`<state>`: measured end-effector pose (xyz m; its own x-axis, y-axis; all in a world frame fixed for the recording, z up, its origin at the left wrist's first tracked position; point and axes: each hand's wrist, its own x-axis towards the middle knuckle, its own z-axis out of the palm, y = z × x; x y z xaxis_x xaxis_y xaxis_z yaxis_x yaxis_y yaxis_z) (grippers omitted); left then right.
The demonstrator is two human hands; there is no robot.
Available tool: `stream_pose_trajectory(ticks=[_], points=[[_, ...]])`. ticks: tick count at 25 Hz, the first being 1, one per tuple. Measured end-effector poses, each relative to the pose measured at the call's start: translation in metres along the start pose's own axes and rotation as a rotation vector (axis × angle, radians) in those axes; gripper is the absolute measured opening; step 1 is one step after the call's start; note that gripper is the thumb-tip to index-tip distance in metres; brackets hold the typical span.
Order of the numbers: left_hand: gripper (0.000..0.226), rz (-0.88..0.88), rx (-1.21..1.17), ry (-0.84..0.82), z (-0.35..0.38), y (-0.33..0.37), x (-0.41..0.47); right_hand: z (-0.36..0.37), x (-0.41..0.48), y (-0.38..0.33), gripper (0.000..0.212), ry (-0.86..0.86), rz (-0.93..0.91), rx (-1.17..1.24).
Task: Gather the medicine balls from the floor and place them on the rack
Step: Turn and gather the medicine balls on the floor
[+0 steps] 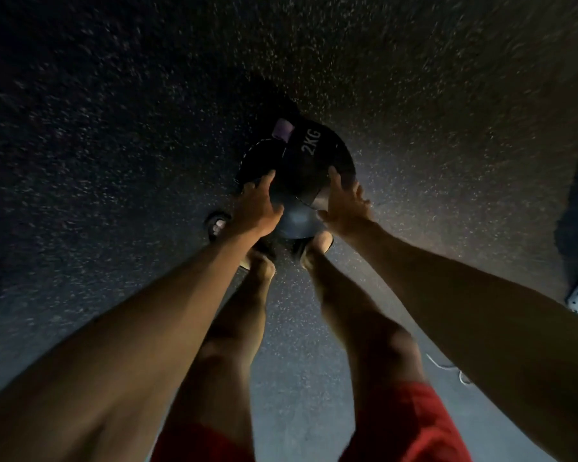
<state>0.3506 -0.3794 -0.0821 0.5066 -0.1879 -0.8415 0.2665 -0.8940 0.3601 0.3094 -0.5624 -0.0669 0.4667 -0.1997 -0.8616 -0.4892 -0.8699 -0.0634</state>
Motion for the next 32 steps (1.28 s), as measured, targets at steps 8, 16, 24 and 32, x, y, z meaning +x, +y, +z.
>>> stream_pose_trajectory(ticks=[8,16,24,32], points=[[0.097,-0.052,-0.243,0.216,0.048,-0.023,0.028,0.008,0.083,-0.048,0.112,0.153,-0.077,0.106],[0.114,-0.243,-0.359,0.336,-0.041,-0.016,0.099,-0.069,0.145,-0.147,0.065,0.373,-0.443,0.175],[0.074,-0.318,-0.517,0.513,-0.178,-0.037,0.182,-0.059,0.141,-0.126,0.096,0.311,-0.444,0.142],[0.100,0.033,-0.198,0.514,-0.191,-0.037,0.152,-0.144,0.183,-0.217,0.084,0.269,-0.343,0.227]])
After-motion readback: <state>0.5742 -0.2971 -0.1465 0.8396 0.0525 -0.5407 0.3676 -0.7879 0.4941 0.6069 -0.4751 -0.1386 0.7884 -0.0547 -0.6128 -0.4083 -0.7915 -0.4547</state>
